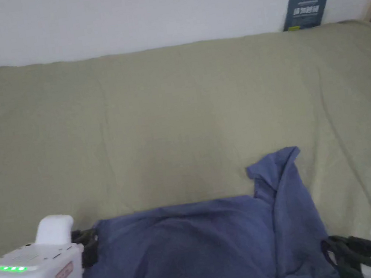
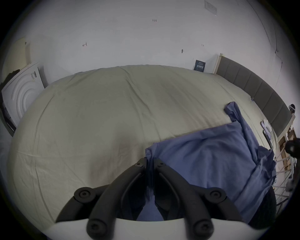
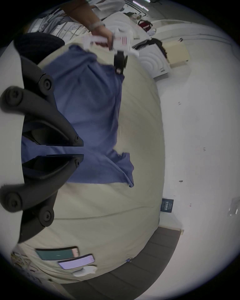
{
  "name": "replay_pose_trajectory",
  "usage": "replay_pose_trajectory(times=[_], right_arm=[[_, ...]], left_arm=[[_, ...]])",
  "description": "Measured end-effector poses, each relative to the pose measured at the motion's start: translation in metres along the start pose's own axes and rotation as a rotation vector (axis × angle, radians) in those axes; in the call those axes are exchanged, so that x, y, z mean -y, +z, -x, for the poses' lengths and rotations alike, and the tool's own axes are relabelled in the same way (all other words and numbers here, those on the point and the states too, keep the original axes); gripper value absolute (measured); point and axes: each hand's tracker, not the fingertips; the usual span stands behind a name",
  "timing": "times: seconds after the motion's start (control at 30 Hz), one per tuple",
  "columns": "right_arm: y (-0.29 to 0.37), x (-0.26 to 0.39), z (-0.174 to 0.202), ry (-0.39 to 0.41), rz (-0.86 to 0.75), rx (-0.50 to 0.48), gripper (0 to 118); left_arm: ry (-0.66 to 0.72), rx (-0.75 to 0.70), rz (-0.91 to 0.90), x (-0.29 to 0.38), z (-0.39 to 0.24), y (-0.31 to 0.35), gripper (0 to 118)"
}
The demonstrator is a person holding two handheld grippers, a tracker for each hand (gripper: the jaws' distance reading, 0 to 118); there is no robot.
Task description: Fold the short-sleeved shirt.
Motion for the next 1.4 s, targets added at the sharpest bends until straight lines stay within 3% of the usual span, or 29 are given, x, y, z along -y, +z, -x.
replay_pose_trajectory(times=[0.1, 0.13, 0.17, 0.2, 0.23, 0.3, 0.33, 0.43, 0.57, 0.63, 0.73, 0.77, 0.83, 0.93, 0.97, 1.0, 1.03, 1.17, 1.4], right_arm=[[-0.056, -0.028, -0.031, -0.035, 0.066, 0.011, 13], [-0.074, -0.035, -0.041, -0.059, 0.071, 0.035, 19], [-0.091, -0.041, -0.051, -0.091, 0.064, 0.047, 42], [-0.107, -0.048, -0.058, -0.121, 0.068, 0.068, 90], [-0.124, -0.053, -0.065, -0.133, 0.097, 0.058, 116], [-0.155, -0.062, -0.075, -0.121, 0.11, 0.042, 118], [-0.171, -0.064, -0.075, -0.099, 0.189, 0.078, 118], [-0.2, -0.066, -0.073, 0.0, 0.218, 0.157, 118], [-0.225, -0.062, -0.064, 0.077, 0.297, 0.15, 118], [-0.224, -0.059, -0.061, 0.08, 0.301, 0.149, 111], [-0.211, -0.054, -0.054, 0.121, 0.228, 0.101, 82], [-0.203, -0.052, -0.052, 0.149, 0.211, 0.083, 78], [-0.199, -0.051, -0.053, 0.085, 0.234, 0.017, 70], [-0.195, -0.057, -0.063, 0.015, 0.25, 0.009, 47], [-0.194, -0.058, -0.069, -0.004, 0.245, 0.006, 33], [-0.193, -0.058, -0.073, -0.033, 0.244, -0.01, 6], [-0.189, -0.058, -0.076, -0.053, 0.231, -0.022, 6], [-0.175, -0.057, -0.07, 0.013, 0.216, -0.052, 5], [-0.141, -0.06, -0.064, 0.031, 0.166, -0.112, 5]], left_arm=[[0.041, 0.028, 0.001, 0.003, 0.001, -0.005, 7], [0.048, 0.033, 0.001, 0.003, 0.002, -0.007, 7], [0.054, 0.036, 0.004, 0.003, 0.002, -0.008, 7], [0.057, 0.036, 0.005, 0.003, 0.001, -0.007, 7], [0.06, 0.037, 0.006, 0.003, 0.001, -0.007, 7], [0.067, 0.042, 0.006, 0.003, 0.001, -0.008, 7], [0.067, 0.043, 0.007, 0.003, 0.003, -0.01, 7], [0.069, 0.041, 0.01, 0.003, 0.005, -0.011, 7], [0.071, 0.039, 0.019, 0.003, 0.001, -0.009, 7], [0.071, 0.037, 0.027, 0.003, 0.0, -0.008, 7], [0.075, 0.04, 0.033, 0.004, 0.0, -0.009, 7], [0.077, 0.041, 0.036, 0.004, 0.0, -0.009, 7], [0.077, 0.042, 0.042, 0.005, -0.001, -0.012, 7], [0.088, 0.046, 0.05, 0.005, 0.001, -0.015, 7], [0.093, 0.048, 0.052, 0.005, 0.002, -0.016, 7], [0.098, 0.048, 0.056, 0.004, 0.003, -0.017, 7], [0.104, 0.049, 0.061, 0.004, 0.004, -0.019, 7], [0.161, 0.049, 0.082, 0.001, 0.015, -0.02, 7], [0.196, 0.07, 0.061, -0.011, 0.014, 0.001, 7]])
